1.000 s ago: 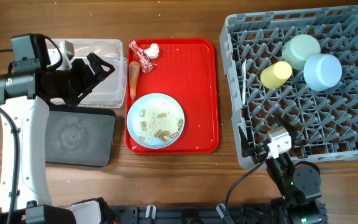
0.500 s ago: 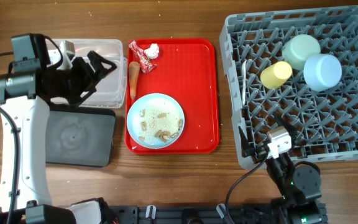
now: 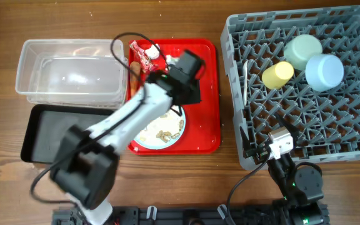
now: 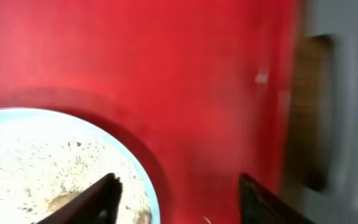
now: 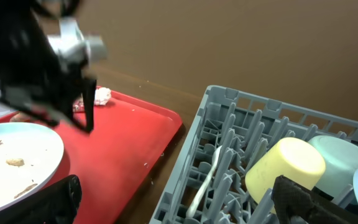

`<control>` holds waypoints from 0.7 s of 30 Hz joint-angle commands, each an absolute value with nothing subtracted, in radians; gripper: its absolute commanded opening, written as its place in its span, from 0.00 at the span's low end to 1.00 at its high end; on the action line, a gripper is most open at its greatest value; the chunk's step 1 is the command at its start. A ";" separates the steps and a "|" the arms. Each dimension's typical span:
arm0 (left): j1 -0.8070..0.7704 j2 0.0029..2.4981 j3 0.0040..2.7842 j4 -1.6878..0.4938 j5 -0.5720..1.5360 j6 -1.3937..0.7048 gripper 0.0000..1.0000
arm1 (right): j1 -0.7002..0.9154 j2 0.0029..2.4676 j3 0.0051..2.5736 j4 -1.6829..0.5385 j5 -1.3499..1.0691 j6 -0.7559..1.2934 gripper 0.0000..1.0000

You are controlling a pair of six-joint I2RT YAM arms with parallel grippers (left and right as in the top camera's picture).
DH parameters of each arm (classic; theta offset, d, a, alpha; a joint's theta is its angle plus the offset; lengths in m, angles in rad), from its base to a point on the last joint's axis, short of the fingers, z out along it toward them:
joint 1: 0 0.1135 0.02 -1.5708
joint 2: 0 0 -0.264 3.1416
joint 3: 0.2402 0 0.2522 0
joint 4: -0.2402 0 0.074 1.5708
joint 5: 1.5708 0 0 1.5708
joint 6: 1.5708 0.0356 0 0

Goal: Sort waste into correct bins and load items into the dishwasher rack
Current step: 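Grasp the rim of the light-blue rice plate with the left gripper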

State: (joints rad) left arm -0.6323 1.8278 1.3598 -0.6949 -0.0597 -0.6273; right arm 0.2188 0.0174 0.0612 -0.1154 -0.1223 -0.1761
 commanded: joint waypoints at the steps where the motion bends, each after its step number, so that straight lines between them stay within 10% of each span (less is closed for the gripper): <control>1: -0.669 1.948 1.362 -0.659 -0.199 -0.664 0.41 | 0.216 0.005 0.056 -0.110 -0.112 -0.155 1.00; 13: -0.670 2.014 1.362 -0.696 -0.166 -0.662 0.39 | 0.216 0.005 0.056 -0.110 -0.112 -0.155 1.00; 21: -0.670 2.056 1.362 -0.686 -0.235 -0.513 0.18 | 0.216 0.005 0.056 -0.110 -0.112 -0.155 1.00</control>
